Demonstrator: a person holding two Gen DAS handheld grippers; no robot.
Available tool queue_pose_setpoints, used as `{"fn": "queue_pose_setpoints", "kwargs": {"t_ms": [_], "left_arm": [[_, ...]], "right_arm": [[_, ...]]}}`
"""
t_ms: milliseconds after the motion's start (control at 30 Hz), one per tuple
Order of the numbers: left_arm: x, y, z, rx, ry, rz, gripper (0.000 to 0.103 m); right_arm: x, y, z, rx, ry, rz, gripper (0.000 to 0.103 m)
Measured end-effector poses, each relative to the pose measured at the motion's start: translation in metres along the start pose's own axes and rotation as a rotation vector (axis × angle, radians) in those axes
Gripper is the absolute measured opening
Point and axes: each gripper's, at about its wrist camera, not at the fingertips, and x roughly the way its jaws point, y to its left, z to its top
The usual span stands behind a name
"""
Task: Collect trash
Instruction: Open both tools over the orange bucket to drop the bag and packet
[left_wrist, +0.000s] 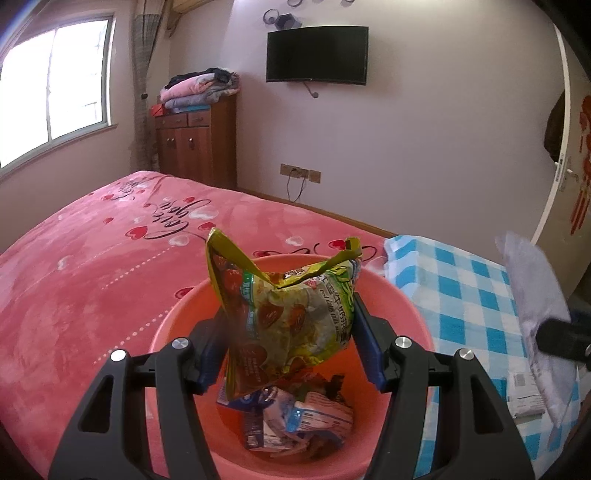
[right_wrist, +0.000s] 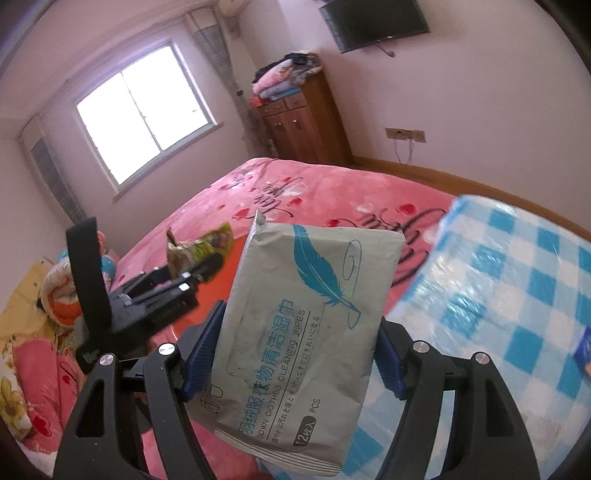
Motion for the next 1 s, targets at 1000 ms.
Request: {"fn": "queue_pose_setpoints", "kwargs": {"t_ms": [1000], "left_arm": [[0.023, 0.013, -0.005, -0.058, 0.058, 0.055, 0.076]], "right_arm": [[0.082, 0.02, 0.028, 0.012, 0.042, 0.101, 0.088]]}}
